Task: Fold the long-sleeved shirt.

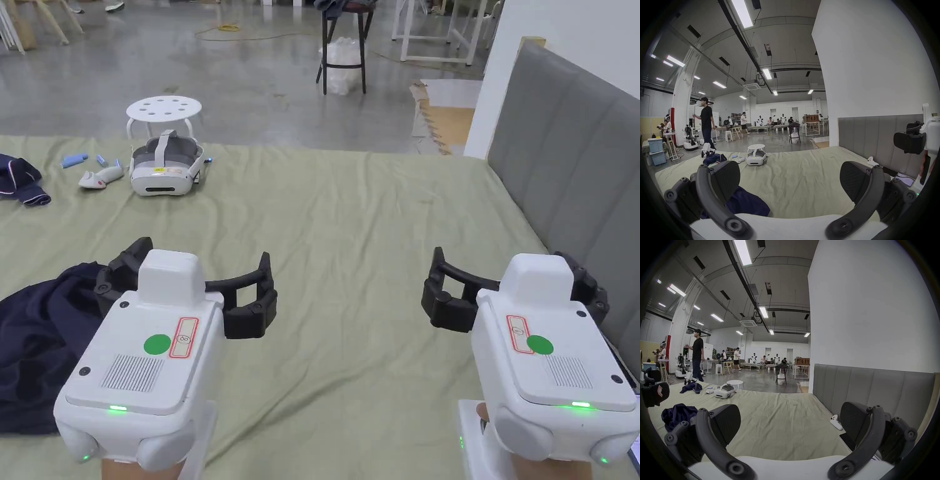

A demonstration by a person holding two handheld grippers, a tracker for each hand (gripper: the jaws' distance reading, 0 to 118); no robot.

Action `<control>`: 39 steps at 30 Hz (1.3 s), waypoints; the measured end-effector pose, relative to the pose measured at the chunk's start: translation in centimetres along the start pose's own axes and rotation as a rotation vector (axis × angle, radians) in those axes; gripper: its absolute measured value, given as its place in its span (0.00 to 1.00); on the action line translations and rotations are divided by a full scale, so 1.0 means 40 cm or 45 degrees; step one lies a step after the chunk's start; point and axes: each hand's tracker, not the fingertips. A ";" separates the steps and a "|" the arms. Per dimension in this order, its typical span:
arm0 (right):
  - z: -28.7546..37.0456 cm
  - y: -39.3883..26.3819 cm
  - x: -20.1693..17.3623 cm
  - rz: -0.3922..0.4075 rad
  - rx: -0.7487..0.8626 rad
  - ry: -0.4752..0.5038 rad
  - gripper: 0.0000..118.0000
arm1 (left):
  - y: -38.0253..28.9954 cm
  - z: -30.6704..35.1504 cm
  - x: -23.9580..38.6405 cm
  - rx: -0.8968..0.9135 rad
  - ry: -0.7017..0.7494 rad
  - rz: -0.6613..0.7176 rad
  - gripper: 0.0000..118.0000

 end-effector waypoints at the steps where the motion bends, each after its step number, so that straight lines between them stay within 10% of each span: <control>1: 0.000 0.000 0.000 0.002 -0.002 0.001 1.00 | 0.000 0.000 0.000 0.004 0.002 0.004 0.94; 39: 0.007 0.002 0.013 -0.005 0.011 -0.021 1.00 | 0.002 0.005 0.000 0.009 0.011 0.021 0.94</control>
